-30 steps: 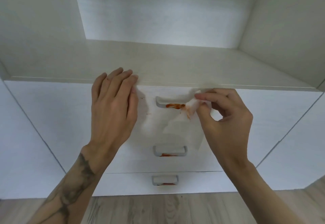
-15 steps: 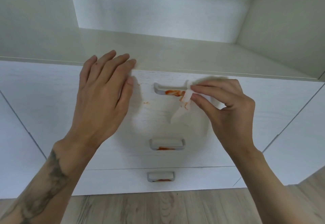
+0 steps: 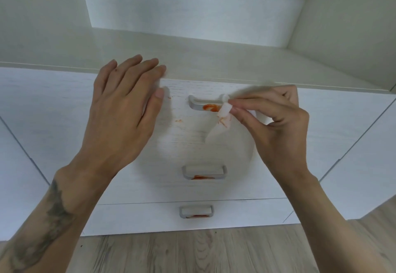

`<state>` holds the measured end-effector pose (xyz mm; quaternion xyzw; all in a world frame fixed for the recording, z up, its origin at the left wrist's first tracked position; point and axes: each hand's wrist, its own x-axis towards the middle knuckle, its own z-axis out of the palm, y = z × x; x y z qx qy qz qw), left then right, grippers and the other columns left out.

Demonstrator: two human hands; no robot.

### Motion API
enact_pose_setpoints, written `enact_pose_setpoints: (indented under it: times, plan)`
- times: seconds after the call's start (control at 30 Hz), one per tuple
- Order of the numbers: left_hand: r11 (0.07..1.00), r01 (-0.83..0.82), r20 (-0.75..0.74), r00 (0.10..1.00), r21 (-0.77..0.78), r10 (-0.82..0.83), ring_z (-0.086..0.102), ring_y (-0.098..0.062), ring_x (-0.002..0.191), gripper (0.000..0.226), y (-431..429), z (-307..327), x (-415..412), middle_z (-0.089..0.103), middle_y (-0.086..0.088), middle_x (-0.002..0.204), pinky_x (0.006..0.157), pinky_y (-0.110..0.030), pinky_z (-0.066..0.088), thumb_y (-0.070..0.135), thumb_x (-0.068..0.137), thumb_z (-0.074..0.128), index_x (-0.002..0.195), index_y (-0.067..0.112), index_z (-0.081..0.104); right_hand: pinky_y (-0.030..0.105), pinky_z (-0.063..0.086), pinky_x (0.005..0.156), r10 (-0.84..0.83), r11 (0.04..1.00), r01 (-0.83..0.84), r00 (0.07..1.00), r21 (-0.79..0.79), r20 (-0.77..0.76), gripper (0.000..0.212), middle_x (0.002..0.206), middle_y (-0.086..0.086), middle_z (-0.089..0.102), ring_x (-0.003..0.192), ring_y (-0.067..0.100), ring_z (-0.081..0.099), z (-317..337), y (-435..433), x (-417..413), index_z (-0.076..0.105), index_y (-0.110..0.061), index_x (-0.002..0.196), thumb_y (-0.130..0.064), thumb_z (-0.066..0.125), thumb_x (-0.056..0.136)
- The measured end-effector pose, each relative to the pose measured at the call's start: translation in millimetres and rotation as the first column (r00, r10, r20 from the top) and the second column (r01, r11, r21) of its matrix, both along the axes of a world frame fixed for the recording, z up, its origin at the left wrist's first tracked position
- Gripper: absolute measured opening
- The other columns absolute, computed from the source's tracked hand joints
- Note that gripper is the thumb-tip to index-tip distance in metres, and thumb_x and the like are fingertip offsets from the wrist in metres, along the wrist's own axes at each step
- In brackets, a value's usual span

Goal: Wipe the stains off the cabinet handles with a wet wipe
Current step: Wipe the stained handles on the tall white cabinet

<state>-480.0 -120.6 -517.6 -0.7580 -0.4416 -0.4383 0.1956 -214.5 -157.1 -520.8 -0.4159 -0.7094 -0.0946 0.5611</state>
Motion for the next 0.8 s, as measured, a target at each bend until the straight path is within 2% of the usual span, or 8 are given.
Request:
enact_pose_setpoints:
  times: [0.13, 0.3, 0.4, 0.57, 0.67, 0.8]
  plan:
    - [1.0, 0.005, 0.006, 1.0, 0.002, -0.005, 0.04, -0.024, 0.152, 0.042, 0, 2, 0, 0.054, -0.004, 0.155, 0.13, -0.045, 0.017, 0.027, 0.113, 0.039, 0.148, 0.012, 0.057, 0.026, 0.04, 0.093, 0.018, 1.0, -0.019, 0.999, 0.02, 0.049, 0.01, 0.102, -0.01, 0.078, 0.103, 0.026, 0.062, 3, 4, -13, 0.085, -0.021, 0.102, -0.022, 0.081, 0.092]
    - [1.0, -0.004, -0.005, 1.0, -0.009, 0.004, 0.039, -0.023, 0.152, 0.042, -1, -1, -3, 0.054, -0.003, 0.155, 0.13, -0.043, 0.015, 0.028, 0.113, 0.037, 0.148, 0.013, 0.056, 0.019, 0.037, 0.093, -0.024, 1.0, 0.024, 0.999, 0.005, 0.043, 0.007, 0.102, -0.006, 0.078, 0.101, 0.029, 0.063, 1, -3, 10, 0.083, -0.02, 0.101, -0.02, 0.079, 0.094]
    - [1.0, 0.002, -0.008, 1.0, -0.01, -0.003, 0.04, -0.023, 0.152, 0.042, 0, 0, -2, 0.053, -0.003, 0.155, 0.13, -0.041, 0.015, 0.028, 0.113, 0.037, 0.148, 0.013, 0.056, 0.021, 0.043, 0.091, -0.048, 0.998, 0.047, 0.999, 0.041, 0.026, 0.007, 0.103, -0.009, 0.076, 0.101, 0.027, 0.064, 1, -8, 11, 0.082, -0.019, 0.101, -0.016, 0.08, 0.095]
    - [1.0, -0.002, -0.01, 1.0, 0.0, 0.002, 0.04, -0.023, 0.151, 0.042, 0, 0, -2, 0.054, -0.003, 0.155, 0.129, -0.045, 0.018, 0.029, 0.114, 0.037, 0.148, 0.012, 0.057, 0.024, 0.048, 0.098, -0.012, 0.999, 0.01, 0.999, 0.051, 0.034, 0.014, 0.109, 0.002, 0.077, 0.108, 0.025, 0.07, -6, -6, 15, 0.081, -0.01, 0.105, -0.009, 0.081, 0.092]
    - [1.0, -0.006, -0.001, 1.0, 0.006, 0.006, 0.041, -0.023, 0.151, 0.042, 1, -1, 0, 0.054, -0.003, 0.155, 0.129, -0.046, 0.018, 0.029, 0.114, 0.038, 0.146, 0.012, 0.058, 0.028, 0.054, 0.096, 0.008, 0.998, -0.01, 0.999, 0.068, 0.037, 0.015, 0.109, 0.005, 0.078, 0.106, 0.025, 0.072, -8, -2, 6, 0.082, -0.007, 0.105, -0.006, 0.083, 0.09]
    - [1.0, -0.015, 0.011, 1.0, 0.001, 0.015, 0.04, -0.022, 0.151, 0.041, 2, -1, 2, 0.054, -0.002, 0.155, 0.129, -0.045, 0.017, 0.03, 0.114, 0.038, 0.146, 0.013, 0.058, 0.023, 0.053, 0.095, 0.004, 0.996, -0.008, 0.999, 0.092, 0.042, 0.015, 0.107, 0.003, 0.078, 0.103, 0.021, 0.072, -7, 0, -1, 0.083, -0.008, 0.105, -0.009, 0.083, 0.09]
